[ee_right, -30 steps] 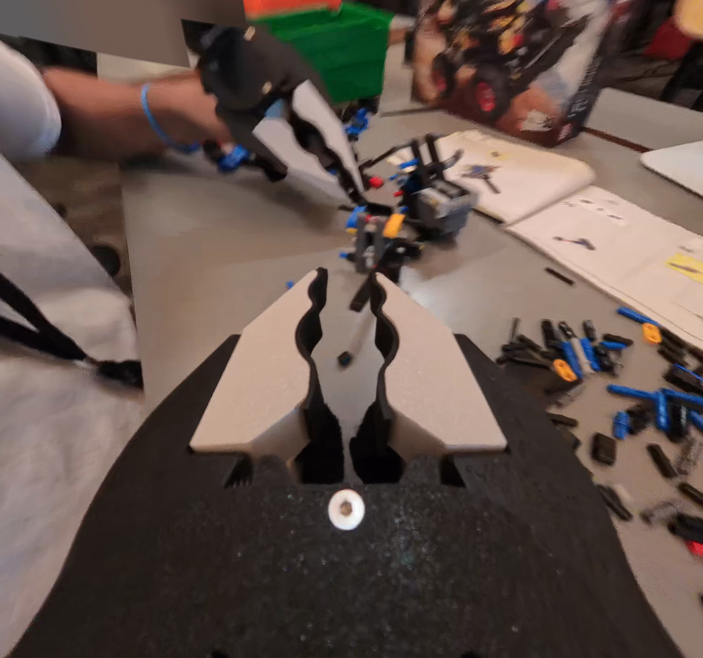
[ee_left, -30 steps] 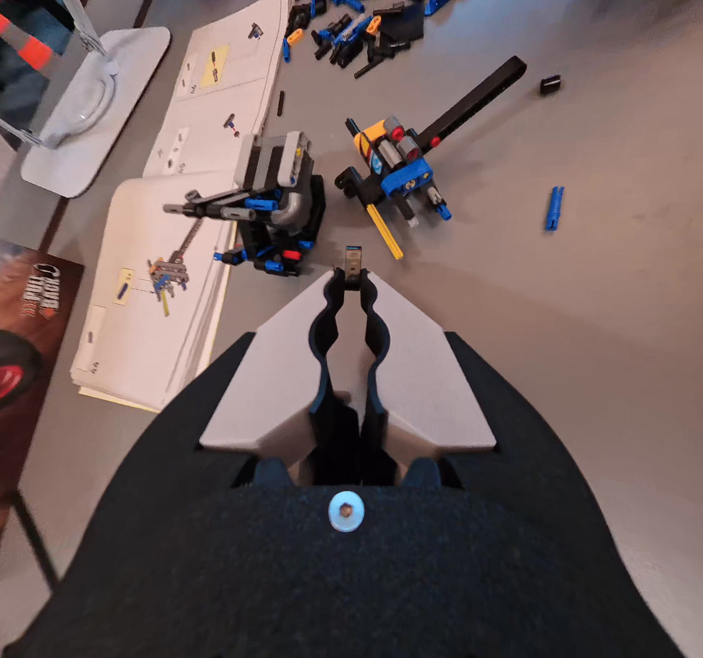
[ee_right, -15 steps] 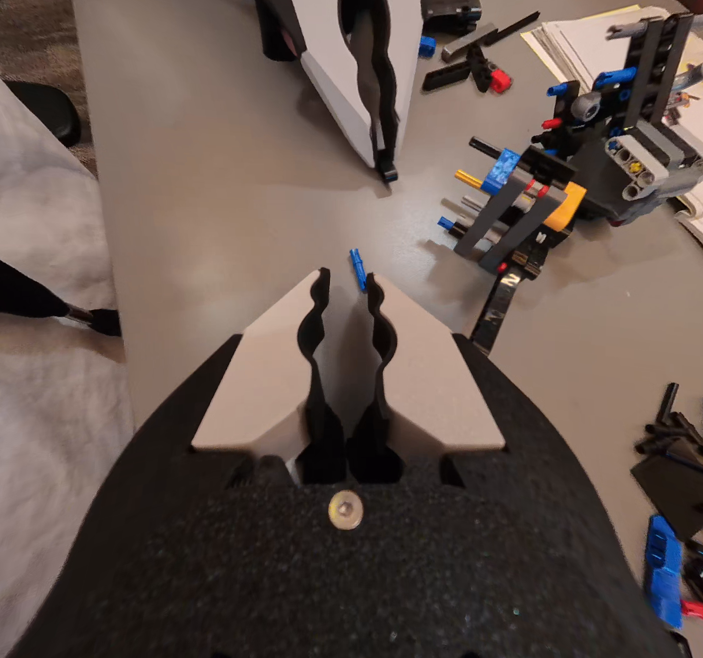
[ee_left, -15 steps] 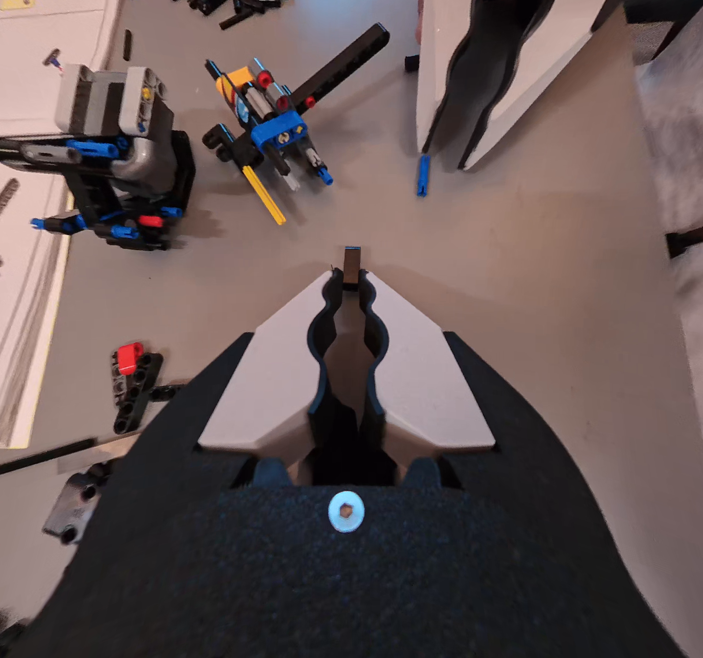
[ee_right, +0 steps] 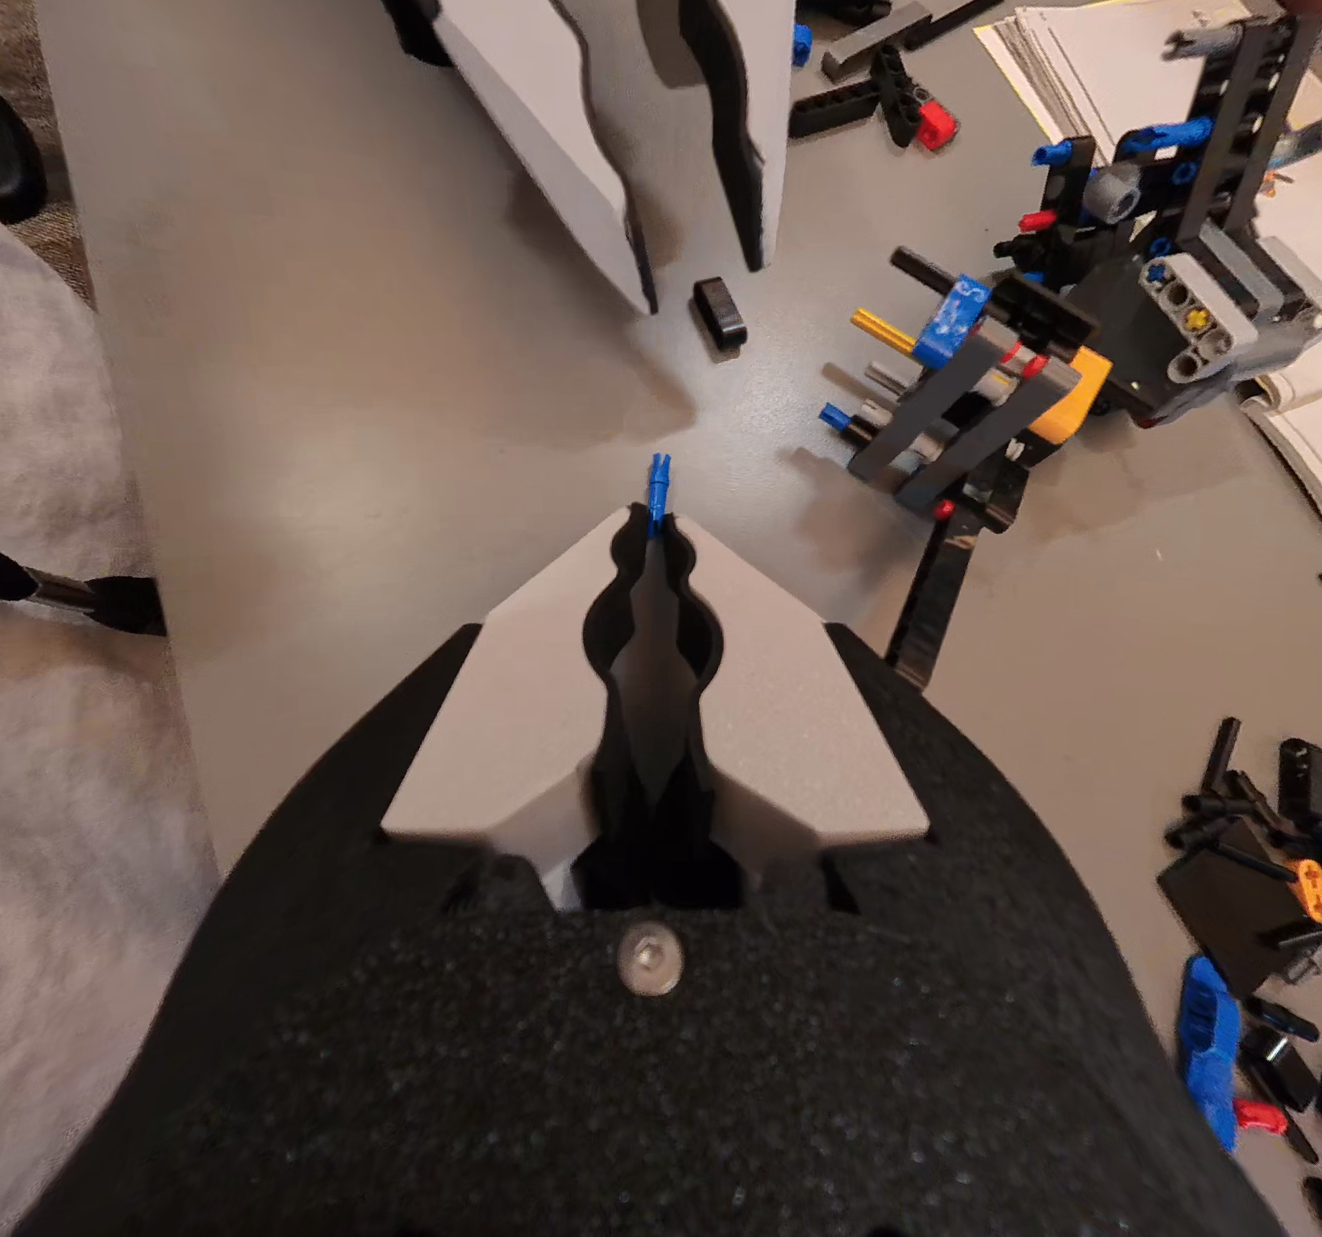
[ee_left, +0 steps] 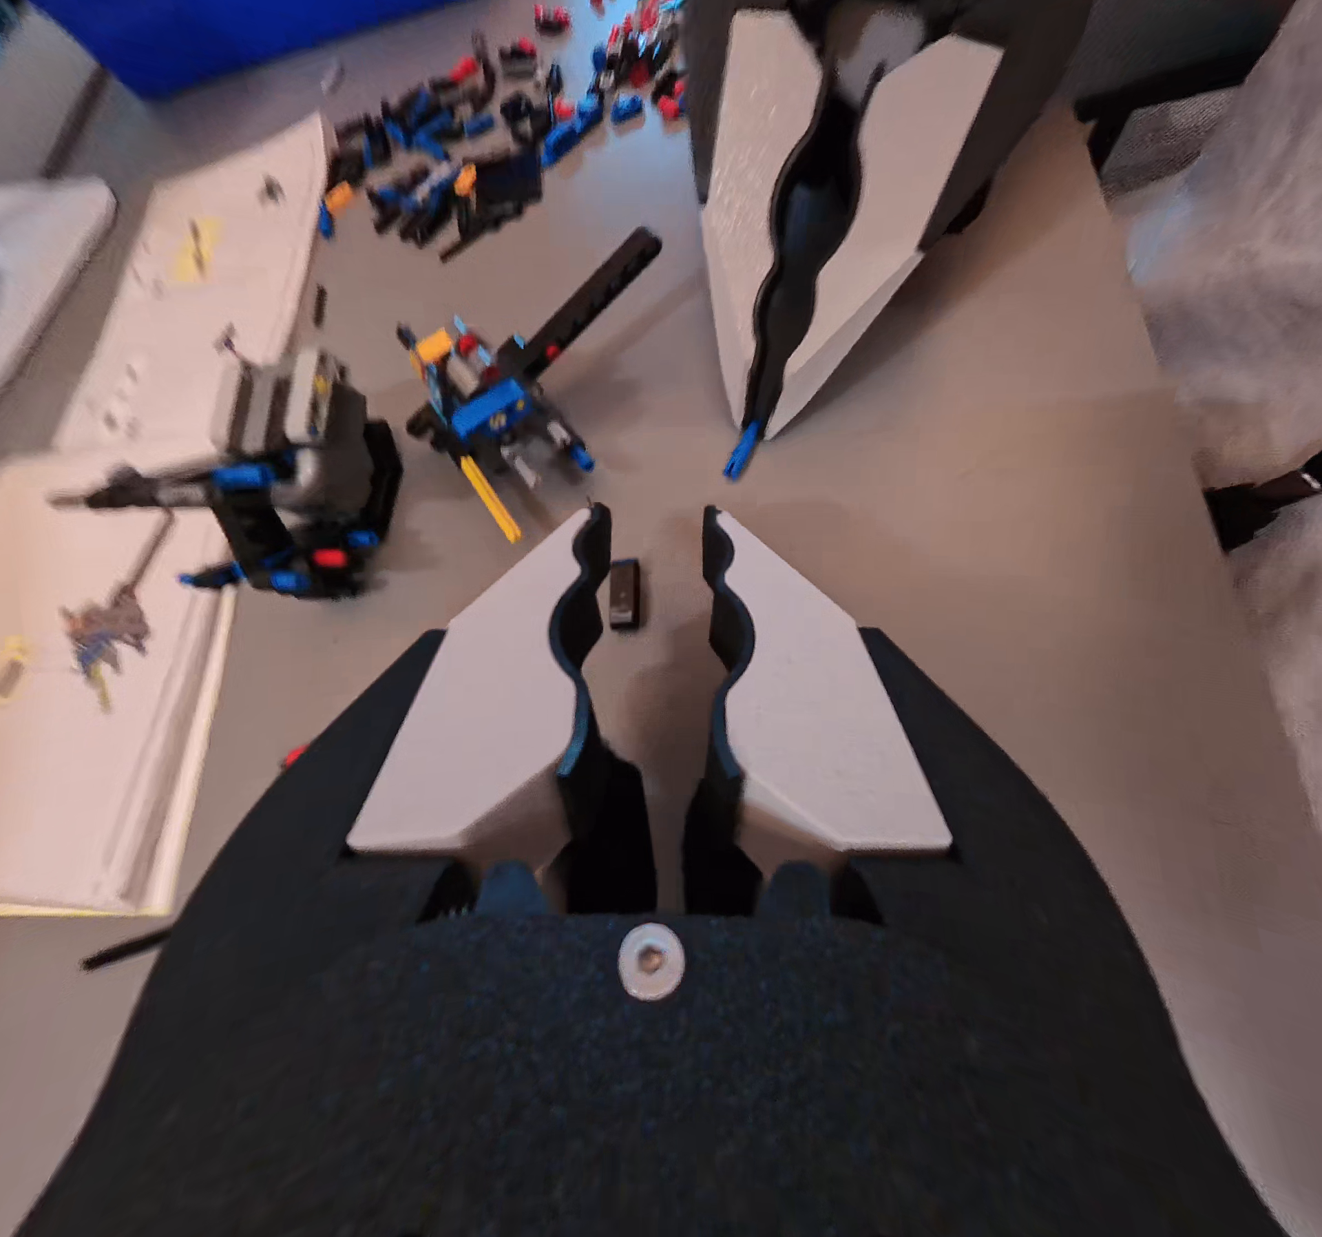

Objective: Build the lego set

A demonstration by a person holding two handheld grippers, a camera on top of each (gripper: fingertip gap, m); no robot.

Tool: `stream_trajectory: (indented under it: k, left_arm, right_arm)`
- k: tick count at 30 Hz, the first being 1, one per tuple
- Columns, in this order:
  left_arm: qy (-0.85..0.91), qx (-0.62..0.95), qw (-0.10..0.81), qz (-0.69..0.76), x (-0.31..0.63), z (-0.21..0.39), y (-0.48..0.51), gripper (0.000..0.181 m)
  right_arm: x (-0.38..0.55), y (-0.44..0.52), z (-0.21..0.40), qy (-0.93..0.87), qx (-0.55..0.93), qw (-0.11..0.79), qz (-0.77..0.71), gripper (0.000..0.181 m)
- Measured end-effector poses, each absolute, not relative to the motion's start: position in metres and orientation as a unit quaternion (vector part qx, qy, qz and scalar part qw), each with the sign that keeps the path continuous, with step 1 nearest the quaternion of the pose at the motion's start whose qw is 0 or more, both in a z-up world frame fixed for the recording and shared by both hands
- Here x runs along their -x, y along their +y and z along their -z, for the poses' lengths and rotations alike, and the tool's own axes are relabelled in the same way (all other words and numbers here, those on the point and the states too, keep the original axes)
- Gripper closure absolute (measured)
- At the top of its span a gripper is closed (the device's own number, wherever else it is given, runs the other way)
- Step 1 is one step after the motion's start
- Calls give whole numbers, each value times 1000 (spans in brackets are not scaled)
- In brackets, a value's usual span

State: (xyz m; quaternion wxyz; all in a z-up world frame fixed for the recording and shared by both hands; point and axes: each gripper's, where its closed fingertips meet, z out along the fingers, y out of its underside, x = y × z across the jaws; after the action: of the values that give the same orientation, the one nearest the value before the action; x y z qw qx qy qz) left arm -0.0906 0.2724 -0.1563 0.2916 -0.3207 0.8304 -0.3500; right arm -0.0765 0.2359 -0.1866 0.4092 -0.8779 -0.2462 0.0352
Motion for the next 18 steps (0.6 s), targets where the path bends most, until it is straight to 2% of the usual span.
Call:
stream_trajectory:
  k: [3, 6, 10, 18]
  left_arm:
    - [845, 239, 383, 287, 90, 156, 262, 158]
    - [844, 170, 458, 220, 89, 157, 255, 169]
    - [840, 146, 489, 185, 88, 155, 255, 176]
    - [843, 159, 480, 184, 87, 158, 258, 163]
  right_arm:
    - [85, 236, 183, -251, 877, 407, -55, 178]
    - [94, 242, 163, -231, 867, 429, -99, 178]
    - [93, 245, 153, -226, 866, 434, -101, 179]
    - [85, 245, 144, -196, 864, 455, -91, 179]
